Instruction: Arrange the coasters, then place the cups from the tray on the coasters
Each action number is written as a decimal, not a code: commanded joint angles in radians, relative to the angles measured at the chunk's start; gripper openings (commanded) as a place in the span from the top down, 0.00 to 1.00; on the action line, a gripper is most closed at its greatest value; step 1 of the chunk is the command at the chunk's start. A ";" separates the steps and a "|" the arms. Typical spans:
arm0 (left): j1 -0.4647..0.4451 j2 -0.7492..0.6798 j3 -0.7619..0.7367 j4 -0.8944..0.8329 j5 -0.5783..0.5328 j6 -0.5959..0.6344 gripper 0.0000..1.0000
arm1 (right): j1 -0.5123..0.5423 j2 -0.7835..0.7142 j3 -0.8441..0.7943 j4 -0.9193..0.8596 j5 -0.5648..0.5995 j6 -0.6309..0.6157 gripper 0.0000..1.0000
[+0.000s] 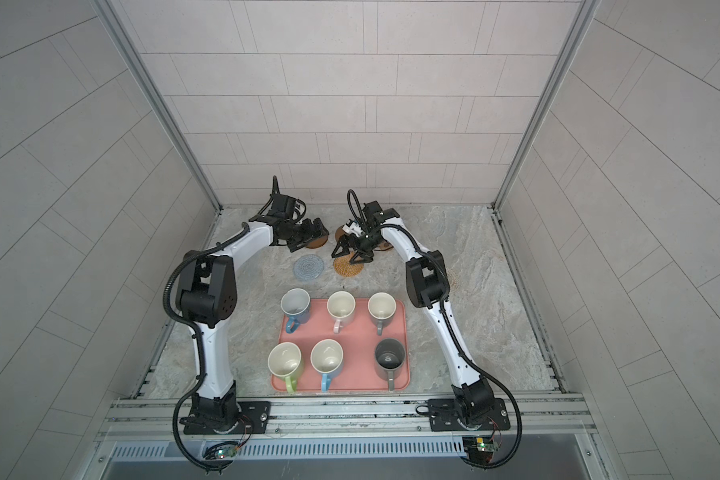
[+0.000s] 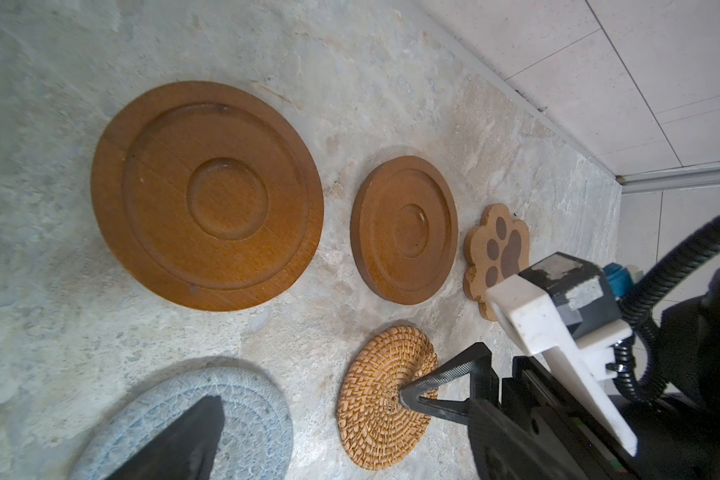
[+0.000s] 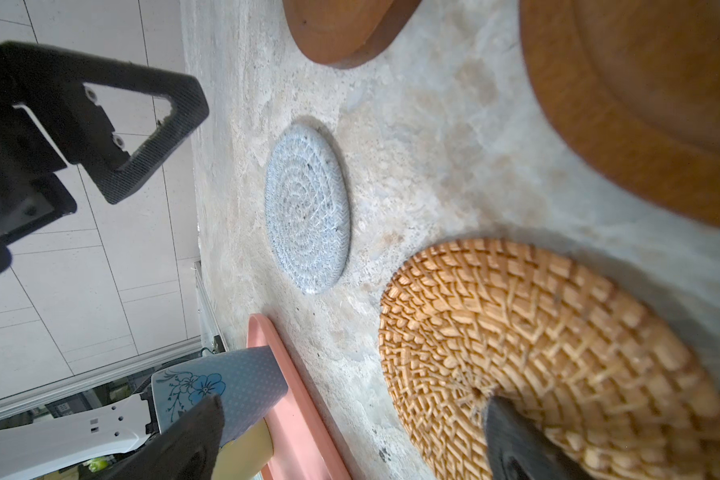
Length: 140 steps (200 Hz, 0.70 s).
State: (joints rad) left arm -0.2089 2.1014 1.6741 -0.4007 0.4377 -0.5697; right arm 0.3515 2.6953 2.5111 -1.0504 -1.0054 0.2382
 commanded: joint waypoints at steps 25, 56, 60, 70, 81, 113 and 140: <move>0.006 -0.050 -0.017 0.011 -0.002 -0.007 0.00 | 0.037 0.042 -0.058 -0.151 0.079 -0.012 0.00; 0.006 -0.050 -0.016 0.013 -0.003 -0.006 0.00 | 0.038 0.041 -0.066 -0.155 0.056 -0.019 0.01; 0.006 -0.050 -0.016 0.013 -0.004 -0.006 0.00 | 0.038 0.043 -0.066 -0.155 0.054 -0.019 0.00; 0.006 -0.050 -0.016 0.012 -0.002 -0.004 0.00 | 0.038 0.043 -0.065 -0.154 0.052 -0.019 0.00; 0.006 -0.051 -0.016 0.011 -0.003 -0.004 0.00 | 0.038 0.042 -0.066 -0.158 0.051 -0.020 0.00; 0.006 -0.054 -0.023 0.011 -0.002 -0.006 0.00 | 0.040 0.036 -0.071 -0.168 0.053 -0.029 0.01; 0.006 -0.055 -0.029 0.014 -0.003 -0.006 0.00 | 0.039 0.035 -0.075 -0.167 0.057 -0.033 0.00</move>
State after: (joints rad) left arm -0.2089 2.0960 1.6608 -0.3950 0.4377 -0.5697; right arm 0.3756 2.6881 2.4855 -1.1137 -1.0523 0.2165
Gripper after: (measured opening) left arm 0.998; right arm 0.994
